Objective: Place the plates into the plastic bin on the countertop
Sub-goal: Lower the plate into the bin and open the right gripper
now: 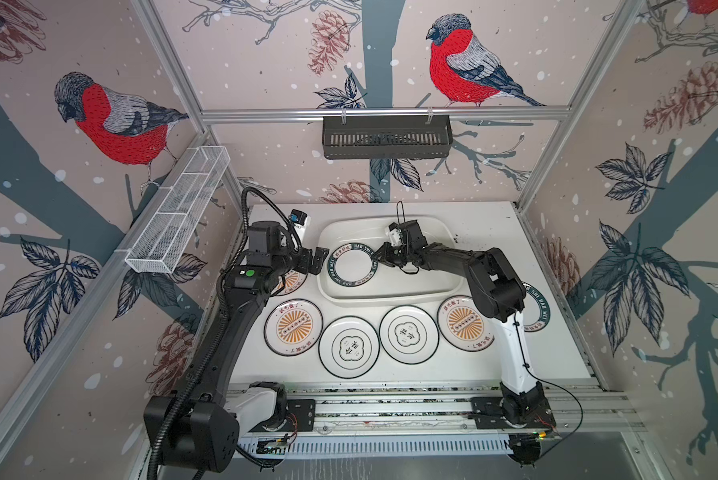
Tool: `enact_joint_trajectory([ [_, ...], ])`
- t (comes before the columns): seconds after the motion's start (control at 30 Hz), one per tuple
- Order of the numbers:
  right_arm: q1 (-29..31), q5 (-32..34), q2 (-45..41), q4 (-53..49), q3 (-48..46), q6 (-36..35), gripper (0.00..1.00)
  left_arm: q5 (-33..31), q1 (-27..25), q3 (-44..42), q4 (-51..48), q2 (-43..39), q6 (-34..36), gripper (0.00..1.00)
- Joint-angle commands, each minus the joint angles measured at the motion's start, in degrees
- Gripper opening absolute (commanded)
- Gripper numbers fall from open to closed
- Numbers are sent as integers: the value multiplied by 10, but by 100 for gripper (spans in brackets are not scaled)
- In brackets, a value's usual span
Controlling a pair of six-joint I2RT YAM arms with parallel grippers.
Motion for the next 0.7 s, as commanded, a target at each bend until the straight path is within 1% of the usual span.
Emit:
enact_joint_trajectory([
  [0.0, 1, 2, 1, 1, 4, -2, 24, 5, 1, 0, 3, -3, 5, 98],
  [0.1, 1, 8, -1, -3, 4, -4, 28, 7, 1, 1, 2, -3, 6, 98],
  [0.3, -1, 46, -20, -38, 12, -25, 36, 8, 1, -1, 3, -5, 5, 98],
  [0.53, -10, 84, -41, -82, 29, -54, 36, 9, 1, -1, 3, -10, 4, 98],
  [0.67, -17, 123, -83, -99, 19, -67, 38, 10, 1, 1, 2, -12, 5, 98],
])
